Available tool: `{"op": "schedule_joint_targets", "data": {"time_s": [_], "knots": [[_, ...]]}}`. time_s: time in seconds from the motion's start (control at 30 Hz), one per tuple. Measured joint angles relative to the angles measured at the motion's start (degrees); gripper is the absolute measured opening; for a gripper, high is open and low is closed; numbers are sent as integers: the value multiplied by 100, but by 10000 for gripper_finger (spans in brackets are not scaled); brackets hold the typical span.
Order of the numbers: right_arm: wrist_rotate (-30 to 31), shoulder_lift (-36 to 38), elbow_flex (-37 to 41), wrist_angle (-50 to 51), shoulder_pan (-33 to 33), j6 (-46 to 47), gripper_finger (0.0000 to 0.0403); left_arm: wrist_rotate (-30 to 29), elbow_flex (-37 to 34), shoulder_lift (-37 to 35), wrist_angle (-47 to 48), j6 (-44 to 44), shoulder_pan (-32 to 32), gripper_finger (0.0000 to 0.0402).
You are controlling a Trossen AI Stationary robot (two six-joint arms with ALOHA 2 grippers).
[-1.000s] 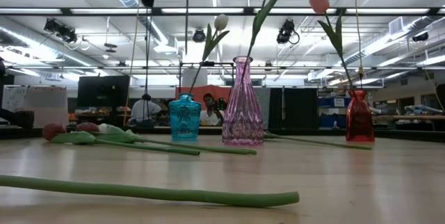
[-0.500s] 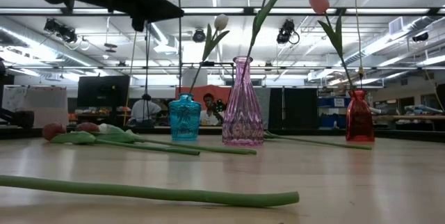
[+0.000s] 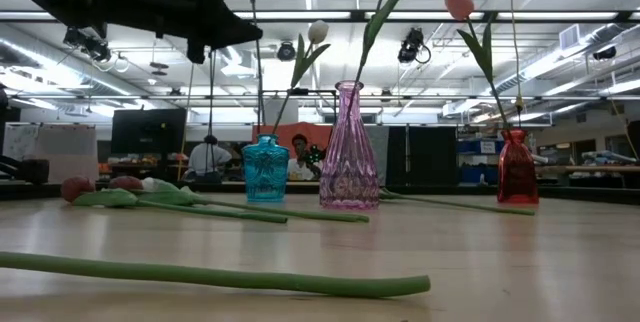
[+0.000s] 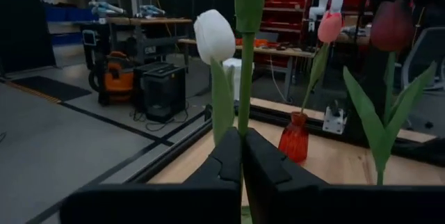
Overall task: Sort flowers into vase by color
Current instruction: Put the right white tulip into the blue vase
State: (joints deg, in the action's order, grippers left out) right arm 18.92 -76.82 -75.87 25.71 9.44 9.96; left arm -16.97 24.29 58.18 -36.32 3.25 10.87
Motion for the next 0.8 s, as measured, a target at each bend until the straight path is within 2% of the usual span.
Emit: {"op": "schedule_joint_targets", "data": {"time_s": [0.33,0.57,0.8], "knots": [[914,0,483,-1,934,939,158,66,-4,885,-414,156,0,6],[773,-2,1499,-30,1073,2263,158,68,-4,1144,-262,396,0,12],[802,-2,2503,-174,1068,3263,158,-213,-4,1162,205,470,0,67]]}}
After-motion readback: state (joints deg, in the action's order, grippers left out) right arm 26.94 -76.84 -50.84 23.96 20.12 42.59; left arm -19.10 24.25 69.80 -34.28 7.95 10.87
